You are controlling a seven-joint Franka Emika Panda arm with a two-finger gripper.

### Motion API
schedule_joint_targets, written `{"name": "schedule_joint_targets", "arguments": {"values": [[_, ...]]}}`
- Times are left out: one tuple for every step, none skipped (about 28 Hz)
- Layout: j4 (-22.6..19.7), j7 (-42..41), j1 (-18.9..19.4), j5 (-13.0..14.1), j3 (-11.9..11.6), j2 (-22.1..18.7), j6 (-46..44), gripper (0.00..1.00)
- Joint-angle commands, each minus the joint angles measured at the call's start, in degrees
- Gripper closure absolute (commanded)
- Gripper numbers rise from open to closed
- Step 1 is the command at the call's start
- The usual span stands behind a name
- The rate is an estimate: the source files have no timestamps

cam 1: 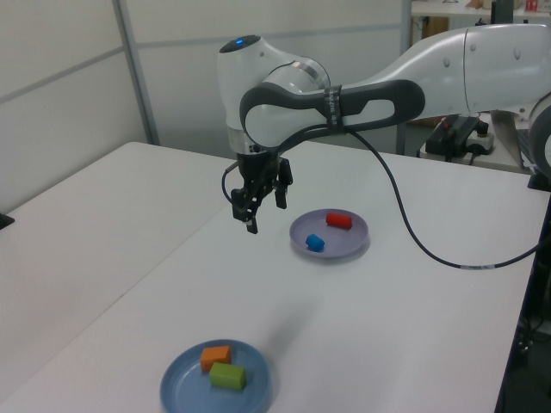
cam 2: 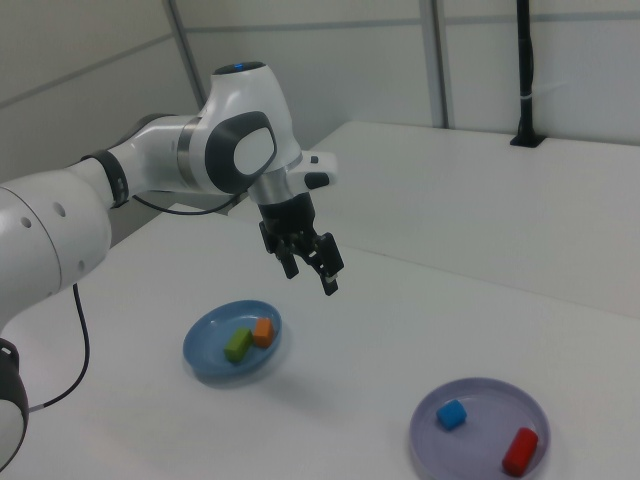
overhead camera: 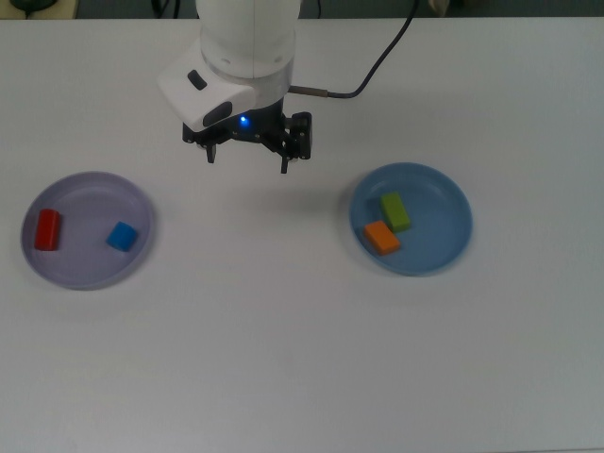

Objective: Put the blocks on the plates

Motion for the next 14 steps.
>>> {"name": "schedule_joint_targets", "arguments": {"values": [[-1.3,-1.4,-0.2,1.4,0.0,-1.4,-0.8,0.00],[-1.3,-1.4,-0.1,1.5,0.1,-1.4,-0.8,0.00],[-1.3,-1.3,0.0,1.5,0.1,-1.3,-0.8,0.00],[-1.3,-1.4,0.7,1.5,0.1,-1.2,-0.7,0.00],[-1.3,-1.4,0.9,1.4,0.2,-1.2,-0.7,0.00],[-1.3,-1.4,0.9,1.5,0.1,-1.3,-0.7,0.00],[-1.3,-1.4,1.0,1.5,0.1,-1.3,-0.7,0.00],[-1.3,-1.3,1.0,1.5,0.2,-1.3,-0.8,0.00],[-1.3,-1.1,1.0,1.6,0.2,-1.4,-0.8,0.00],[-1.3,-1.1,1.0,1.6,0.2,-1.4,-0.8,0.00],[-1.3,-1.2,1.0,1.6,0.2,-1.4,-0.8,0.00],[-1.3,-1.3,1.0,1.6,0.2,-1.4,-0.8,0.00],[-1.3,-1.3,1.0,1.6,0.2,-1.4,-0.8,0.00],[-1.3,-1.3,1.0,1.6,0.2,-1.3,-0.8,0.00]]}}
